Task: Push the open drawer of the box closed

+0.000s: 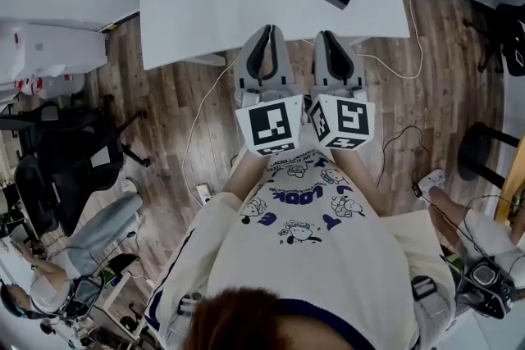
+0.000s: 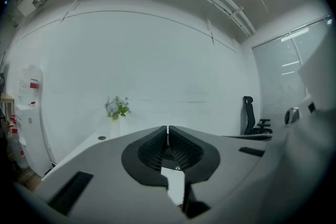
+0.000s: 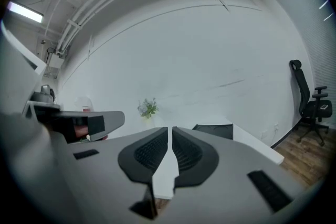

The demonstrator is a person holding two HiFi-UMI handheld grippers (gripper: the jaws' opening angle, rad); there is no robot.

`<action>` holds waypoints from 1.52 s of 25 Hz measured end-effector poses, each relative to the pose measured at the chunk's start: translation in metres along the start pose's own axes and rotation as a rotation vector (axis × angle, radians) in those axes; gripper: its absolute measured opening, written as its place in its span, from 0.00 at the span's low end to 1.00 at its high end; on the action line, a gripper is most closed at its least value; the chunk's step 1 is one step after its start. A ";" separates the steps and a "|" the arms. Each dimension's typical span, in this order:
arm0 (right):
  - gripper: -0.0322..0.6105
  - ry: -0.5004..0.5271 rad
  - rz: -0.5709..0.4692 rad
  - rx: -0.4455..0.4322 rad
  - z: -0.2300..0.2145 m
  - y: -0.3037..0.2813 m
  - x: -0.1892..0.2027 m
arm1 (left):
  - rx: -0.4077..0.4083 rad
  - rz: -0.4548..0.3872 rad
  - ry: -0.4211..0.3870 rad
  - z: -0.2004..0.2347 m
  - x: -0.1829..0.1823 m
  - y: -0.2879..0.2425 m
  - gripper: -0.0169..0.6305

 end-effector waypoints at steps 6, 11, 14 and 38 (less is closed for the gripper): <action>0.11 0.008 0.009 0.048 -0.002 -0.038 0.005 | 0.038 0.011 0.007 0.021 0.005 -0.037 0.06; 0.12 0.007 0.021 0.087 -0.005 -0.069 0.011 | 0.071 0.030 0.013 0.036 0.014 -0.068 0.06; 0.12 0.005 0.022 0.105 -0.007 -0.087 0.016 | 0.090 0.037 0.011 0.043 0.019 -0.085 0.06; 0.12 -0.019 0.173 0.199 -0.033 -0.141 0.075 | 0.166 0.143 0.030 0.055 0.073 -0.144 0.06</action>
Point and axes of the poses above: the fingertips, and each gripper's own axes: y backward along the fingers, z to its left, x out of its underside, the point moved 2 cm from there along y, backward along the fingers, and after that the axes turned 11 degrees about -z, right-handed, at the moved point
